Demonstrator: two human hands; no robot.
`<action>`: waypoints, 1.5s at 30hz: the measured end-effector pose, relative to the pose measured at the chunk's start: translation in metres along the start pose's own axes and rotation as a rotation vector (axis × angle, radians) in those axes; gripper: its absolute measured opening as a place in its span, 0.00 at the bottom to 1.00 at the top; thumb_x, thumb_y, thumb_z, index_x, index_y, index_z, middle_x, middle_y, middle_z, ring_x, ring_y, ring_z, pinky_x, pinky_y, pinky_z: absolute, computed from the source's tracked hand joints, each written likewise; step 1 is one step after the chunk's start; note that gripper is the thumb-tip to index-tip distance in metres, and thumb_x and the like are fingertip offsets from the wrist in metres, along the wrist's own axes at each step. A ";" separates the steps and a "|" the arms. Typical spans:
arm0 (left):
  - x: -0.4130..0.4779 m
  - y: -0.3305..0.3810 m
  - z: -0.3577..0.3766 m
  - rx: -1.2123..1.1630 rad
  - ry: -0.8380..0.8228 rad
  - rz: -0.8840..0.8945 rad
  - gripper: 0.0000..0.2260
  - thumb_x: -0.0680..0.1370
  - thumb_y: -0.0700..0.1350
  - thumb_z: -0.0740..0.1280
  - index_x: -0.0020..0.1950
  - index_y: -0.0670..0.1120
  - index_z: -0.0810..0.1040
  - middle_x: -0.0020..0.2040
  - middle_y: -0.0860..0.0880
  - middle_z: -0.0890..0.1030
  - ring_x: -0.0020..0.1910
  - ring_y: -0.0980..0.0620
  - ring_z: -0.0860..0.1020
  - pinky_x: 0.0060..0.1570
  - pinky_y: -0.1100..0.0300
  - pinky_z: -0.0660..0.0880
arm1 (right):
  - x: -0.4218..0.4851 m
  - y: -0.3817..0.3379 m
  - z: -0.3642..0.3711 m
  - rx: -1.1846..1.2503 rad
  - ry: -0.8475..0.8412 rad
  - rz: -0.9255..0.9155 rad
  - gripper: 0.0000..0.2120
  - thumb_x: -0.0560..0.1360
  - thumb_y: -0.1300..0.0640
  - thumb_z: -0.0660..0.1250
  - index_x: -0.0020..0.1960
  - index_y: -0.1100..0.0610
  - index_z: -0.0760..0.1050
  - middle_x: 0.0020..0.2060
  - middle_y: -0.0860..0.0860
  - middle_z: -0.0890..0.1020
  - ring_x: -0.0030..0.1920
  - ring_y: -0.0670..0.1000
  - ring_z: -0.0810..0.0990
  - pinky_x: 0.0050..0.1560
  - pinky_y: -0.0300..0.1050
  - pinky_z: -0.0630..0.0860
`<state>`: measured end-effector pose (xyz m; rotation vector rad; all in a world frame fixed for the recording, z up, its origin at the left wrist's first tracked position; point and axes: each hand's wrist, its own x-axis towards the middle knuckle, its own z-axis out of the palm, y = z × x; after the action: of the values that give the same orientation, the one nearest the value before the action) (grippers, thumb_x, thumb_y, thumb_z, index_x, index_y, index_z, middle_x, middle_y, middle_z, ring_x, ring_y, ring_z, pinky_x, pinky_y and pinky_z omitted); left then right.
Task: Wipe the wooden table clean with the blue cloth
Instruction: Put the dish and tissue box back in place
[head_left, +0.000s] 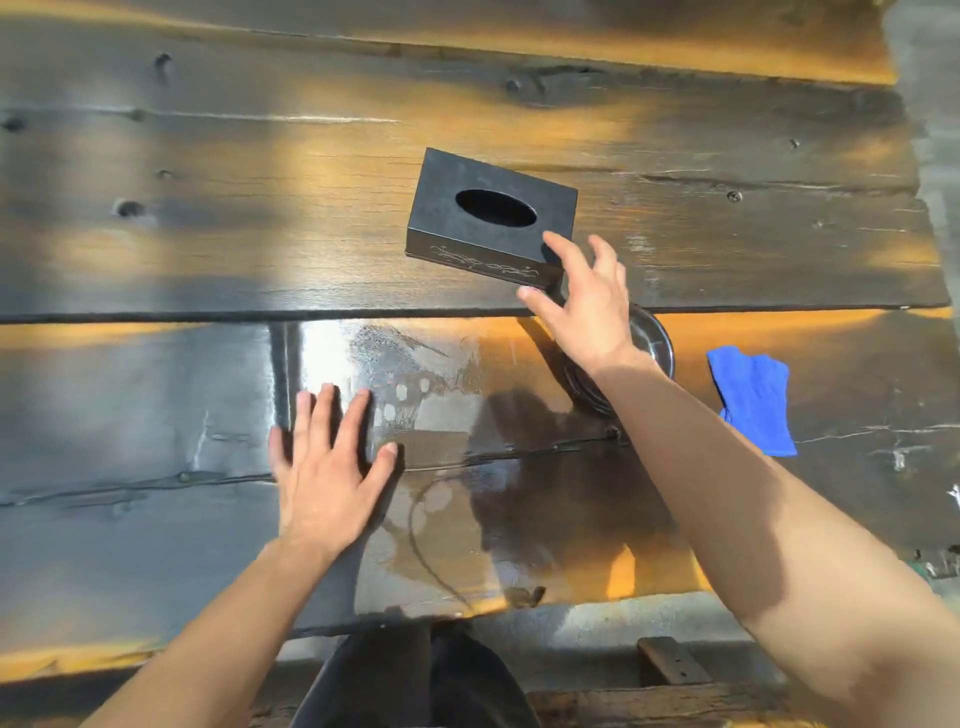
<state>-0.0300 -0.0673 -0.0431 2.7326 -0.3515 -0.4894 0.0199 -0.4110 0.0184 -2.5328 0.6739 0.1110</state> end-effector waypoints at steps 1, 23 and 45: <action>-0.001 -0.010 0.000 0.042 -0.016 -0.001 0.33 0.80 0.68 0.52 0.84 0.59 0.57 0.86 0.48 0.51 0.85 0.47 0.42 0.78 0.36 0.44 | 0.008 -0.009 0.003 -0.032 -0.006 0.001 0.31 0.76 0.37 0.68 0.76 0.37 0.62 0.80 0.61 0.58 0.79 0.64 0.58 0.75 0.67 0.60; -0.003 -0.025 0.023 0.261 0.069 0.053 0.34 0.82 0.68 0.50 0.85 0.56 0.53 0.86 0.47 0.53 0.85 0.43 0.45 0.79 0.35 0.46 | -0.012 -0.020 0.004 -0.018 -0.048 -0.084 0.20 0.79 0.52 0.70 0.66 0.37 0.67 0.80 0.53 0.55 0.78 0.64 0.62 0.72 0.62 0.68; -0.004 -0.025 0.019 0.239 0.054 0.041 0.34 0.82 0.68 0.50 0.85 0.57 0.53 0.86 0.47 0.51 0.85 0.44 0.44 0.79 0.36 0.44 | -0.106 -0.011 0.025 -0.047 -0.117 -0.109 0.27 0.73 0.60 0.77 0.68 0.46 0.73 0.78 0.63 0.59 0.76 0.68 0.65 0.75 0.56 0.65</action>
<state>-0.0364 -0.0488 -0.0684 2.9548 -0.4788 -0.3833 -0.0657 -0.3432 0.0231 -2.5791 0.4916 0.2371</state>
